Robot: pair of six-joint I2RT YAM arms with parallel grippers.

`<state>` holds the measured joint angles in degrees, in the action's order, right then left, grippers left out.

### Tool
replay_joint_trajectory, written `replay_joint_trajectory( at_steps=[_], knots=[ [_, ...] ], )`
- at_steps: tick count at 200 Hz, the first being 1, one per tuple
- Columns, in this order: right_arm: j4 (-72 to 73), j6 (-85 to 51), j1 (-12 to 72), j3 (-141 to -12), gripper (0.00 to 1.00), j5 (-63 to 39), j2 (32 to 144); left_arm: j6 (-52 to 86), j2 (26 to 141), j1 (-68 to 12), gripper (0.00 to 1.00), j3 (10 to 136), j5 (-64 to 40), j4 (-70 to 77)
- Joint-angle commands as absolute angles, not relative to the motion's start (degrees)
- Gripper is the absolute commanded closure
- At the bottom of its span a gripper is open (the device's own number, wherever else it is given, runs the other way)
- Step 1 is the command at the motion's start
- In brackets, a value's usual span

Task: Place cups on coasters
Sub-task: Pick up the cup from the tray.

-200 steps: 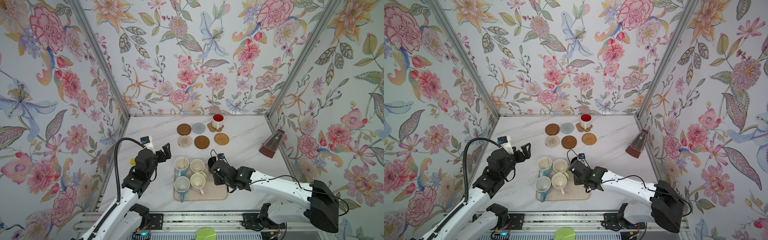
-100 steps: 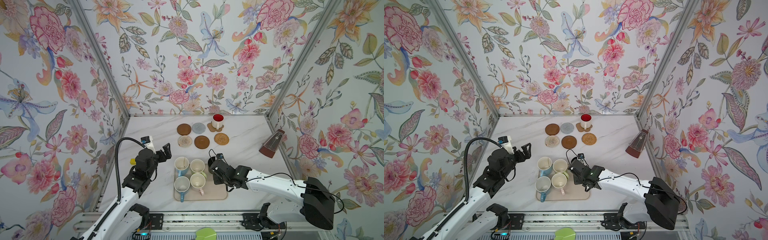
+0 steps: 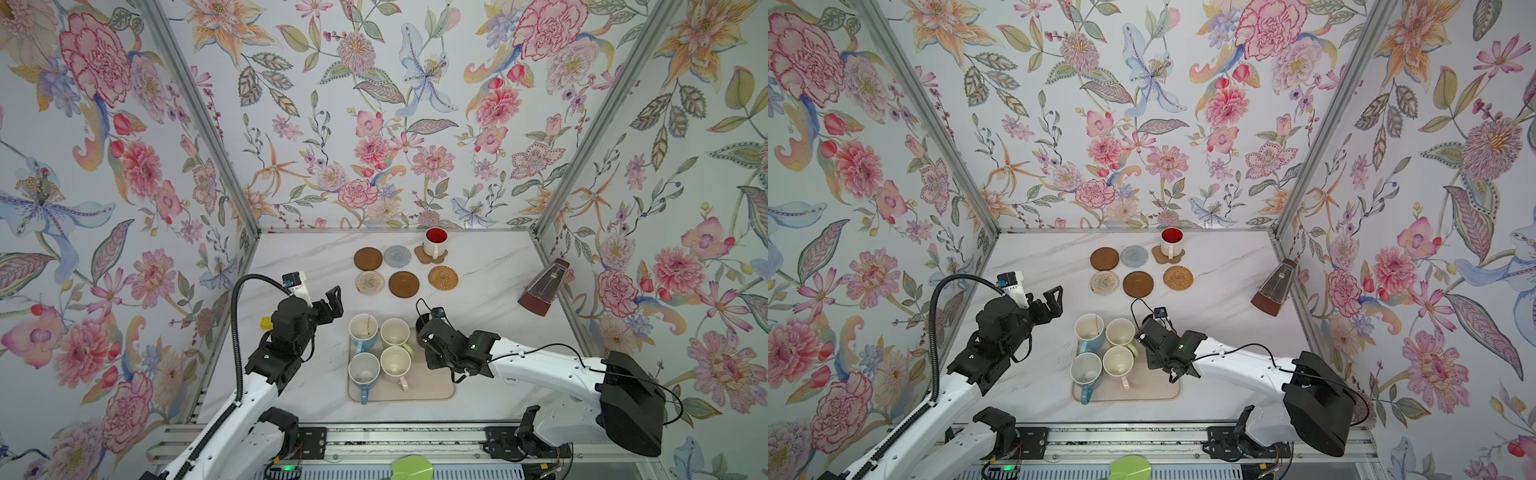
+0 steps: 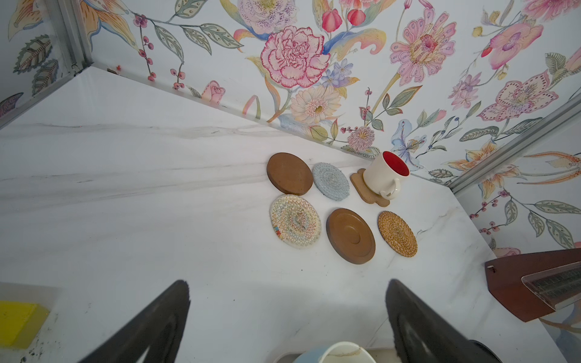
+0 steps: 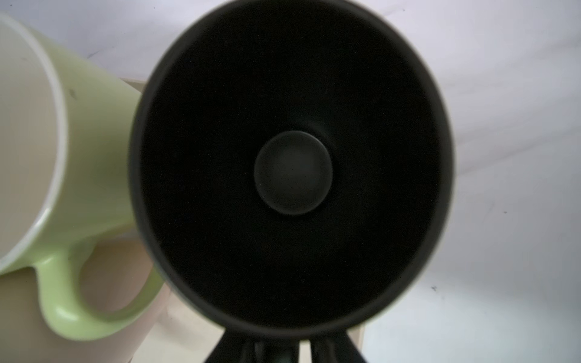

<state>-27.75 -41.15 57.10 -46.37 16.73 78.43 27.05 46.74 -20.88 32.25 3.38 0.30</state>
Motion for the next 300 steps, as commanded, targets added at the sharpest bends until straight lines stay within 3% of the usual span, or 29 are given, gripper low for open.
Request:
replay_joint_trajectory(
  at_steps=[1, 127, 300],
  knots=[
    [-27.89, -40.68, 56.68, -46.05, 0.76, 16.44, 79.18, 27.69, 46.84, -20.22, 0.01, 32.58, 2.99, 1.32],
    [-27.84, -40.30, 56.69, -46.08, 1.00, 15.67, 79.55, 27.86, 47.68, -20.27, 0.01, 32.42, 2.68, 2.35],
    [-29.91, -36.48, 57.00, -50.00, 1.00, 17.90, 74.37, 28.11, 48.78, -20.23, 0.01, 32.36, 2.37, 3.69]
  ],
)
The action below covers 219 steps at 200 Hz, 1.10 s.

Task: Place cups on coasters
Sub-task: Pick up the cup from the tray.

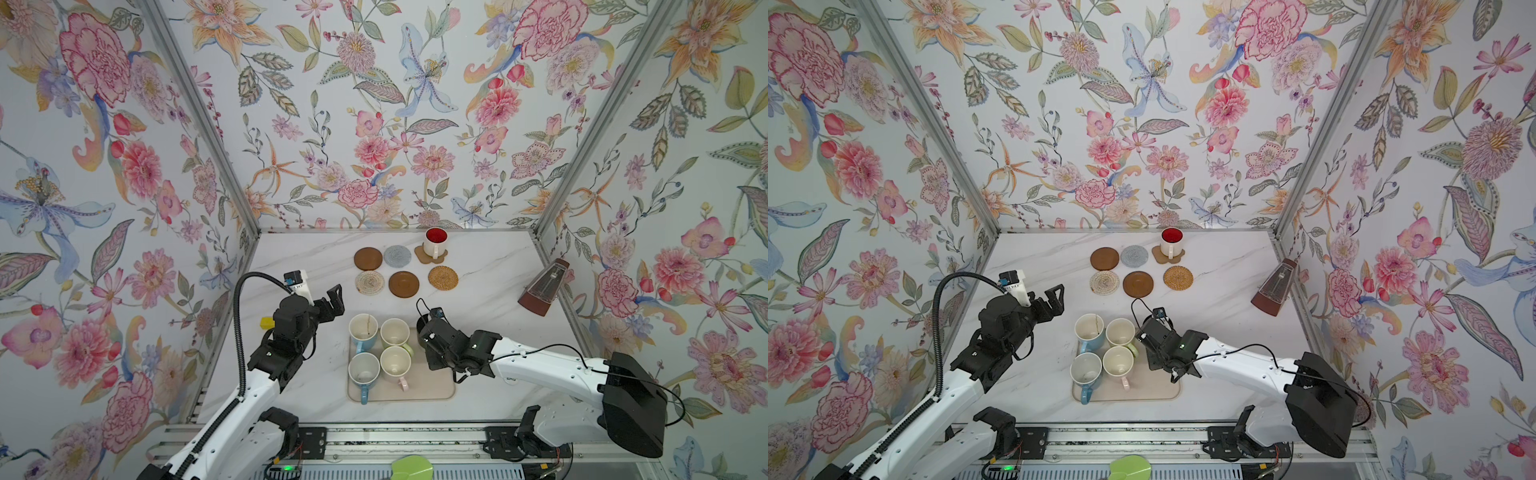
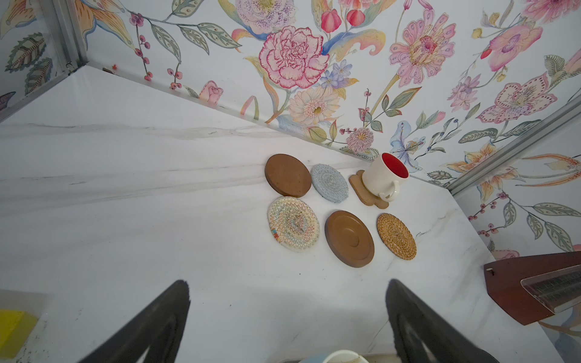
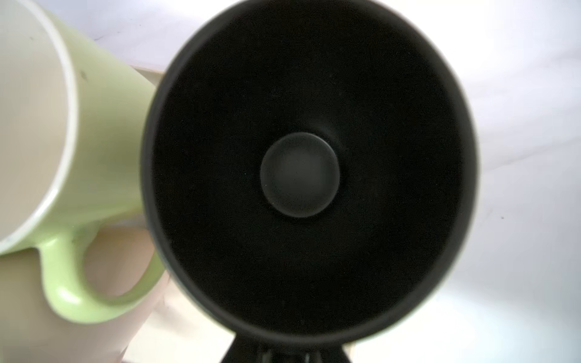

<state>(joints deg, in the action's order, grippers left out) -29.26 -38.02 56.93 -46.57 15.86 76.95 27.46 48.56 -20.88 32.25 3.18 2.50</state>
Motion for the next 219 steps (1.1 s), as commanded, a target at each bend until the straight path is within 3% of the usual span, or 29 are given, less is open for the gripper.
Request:
replay_joint_trajectory(
  at_steps=[1, 123, 219],
  knots=[
    [-29.99, -36.48, 56.98, -50.09, 1.00, 17.92, 74.36, 28.12, 48.78, -20.22, 0.01, 32.35, 2.37, 3.69],
    [-30.77, -29.40, 49.73, -57.43, 1.00, 16.47, 71.78, 28.04, 48.95, -20.30, 0.01, 32.23, 2.55, 3.78],
    [-19.21, -18.45, 39.36, -70.44, 1.00, 9.70, 86.17, 27.19, 50.27, -20.25, 0.01, 32.49, -0.34, 4.93]
  ],
)
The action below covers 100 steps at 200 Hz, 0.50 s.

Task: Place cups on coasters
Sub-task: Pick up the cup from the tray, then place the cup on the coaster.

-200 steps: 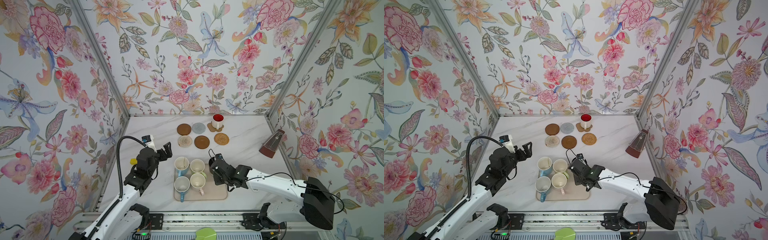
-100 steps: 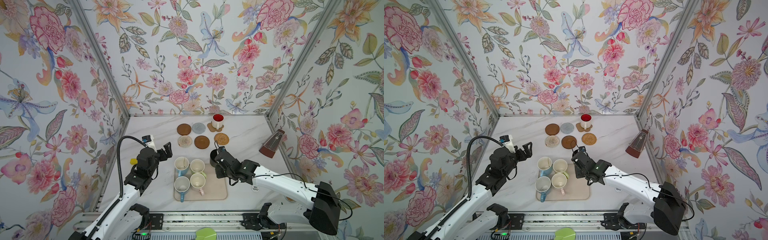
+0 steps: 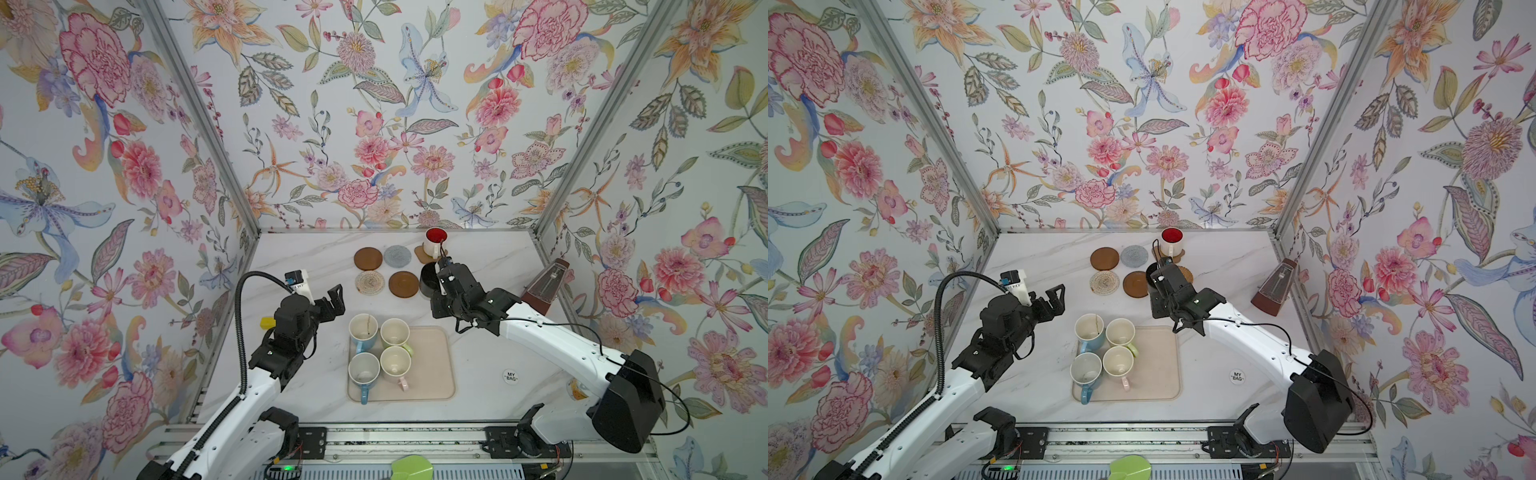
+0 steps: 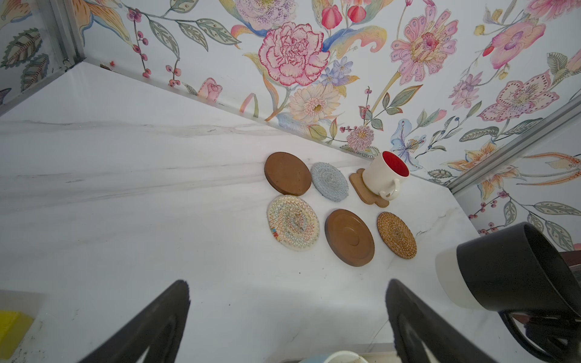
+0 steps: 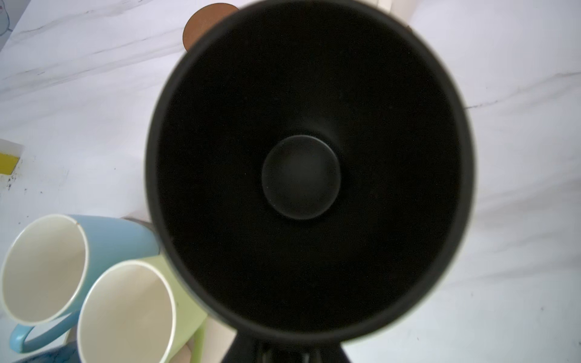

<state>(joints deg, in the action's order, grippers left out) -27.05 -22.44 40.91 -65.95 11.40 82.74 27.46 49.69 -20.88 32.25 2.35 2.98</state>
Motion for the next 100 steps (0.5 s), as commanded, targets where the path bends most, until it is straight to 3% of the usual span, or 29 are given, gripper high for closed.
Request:
replay_joint_trajectory(
  at_steps=[1, 100],
  knots=[
    [-19.10, -18.37, 39.32, -70.60, 1.00, 9.59, 86.46, 27.17, 50.23, -20.23, 0.01, 32.46, -0.39, 4.93],
    [-12.21, -12.29, 33.06, -83.87, 1.00, 6.16, 103.58, 26.54, 50.80, -20.29, 0.01, 33.01, -0.65, 4.21]
  ],
)
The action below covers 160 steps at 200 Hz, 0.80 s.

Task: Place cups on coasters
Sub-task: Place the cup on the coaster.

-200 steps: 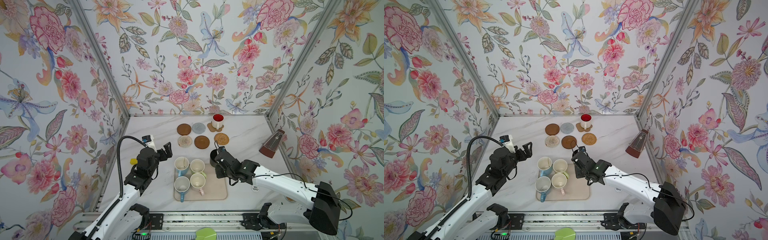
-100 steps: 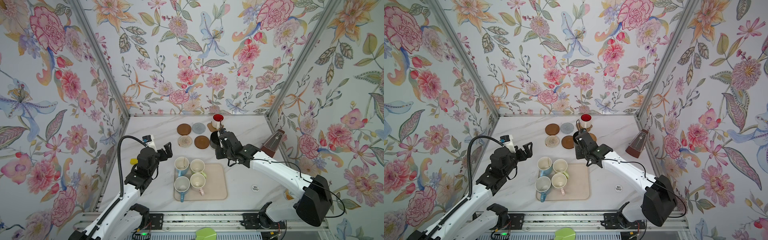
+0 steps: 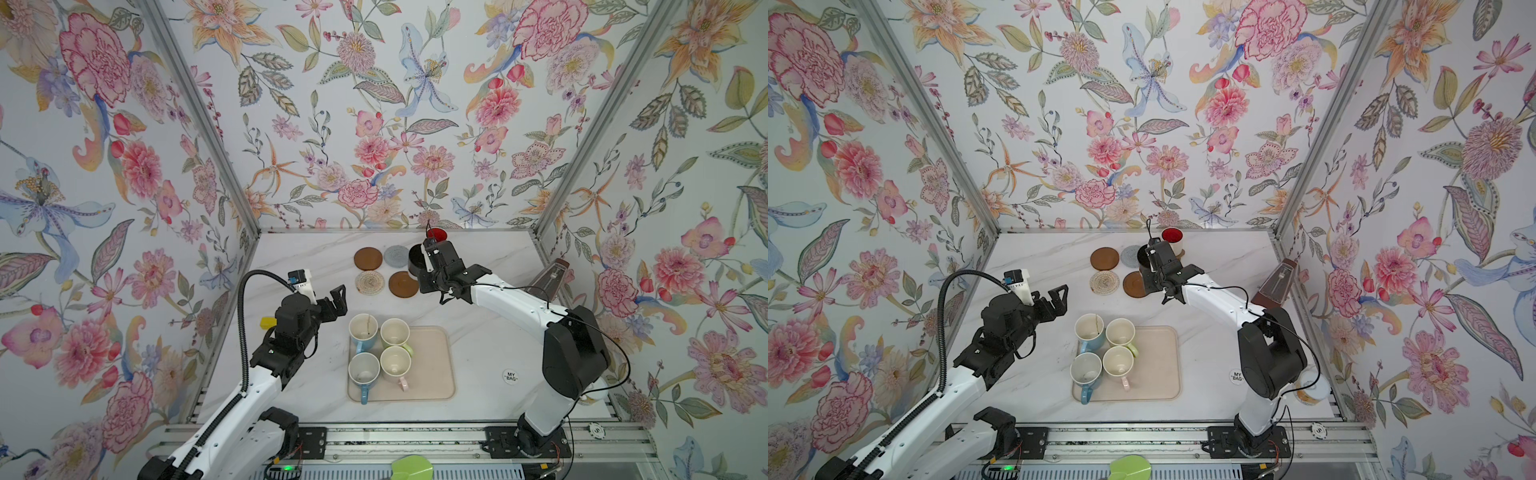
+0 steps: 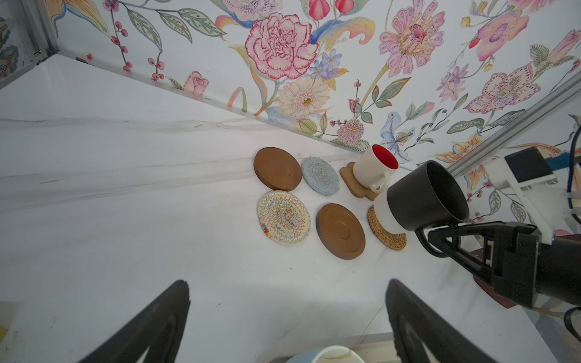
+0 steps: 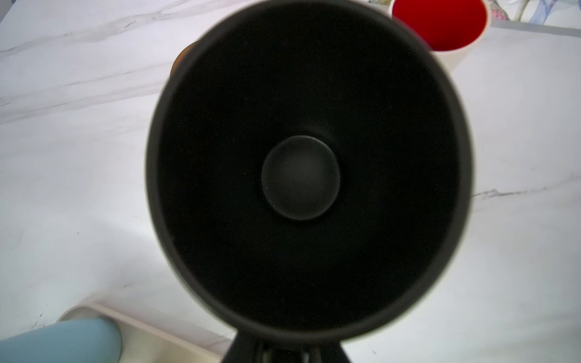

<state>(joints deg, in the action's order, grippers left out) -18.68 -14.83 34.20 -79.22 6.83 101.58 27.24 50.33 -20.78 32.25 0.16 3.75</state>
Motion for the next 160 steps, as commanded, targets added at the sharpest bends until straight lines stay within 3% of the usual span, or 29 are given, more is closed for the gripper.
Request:
replay_joint_trajectory(
  at_steps=[1, 160],
  knots=[
    [-12.17, -12.21, 33.01, -83.99, 1.00, 6.15, 103.73, 26.54, 50.76, -20.25, 0.01, 33.03, -0.68, 4.22],
    [-12.68, -8.82, 27.95, -106.66, 1.00, 2.57, 125.02, 22.68, 53.09, -20.22, 0.01, 34.89, -5.67, 4.50]
  ],
)
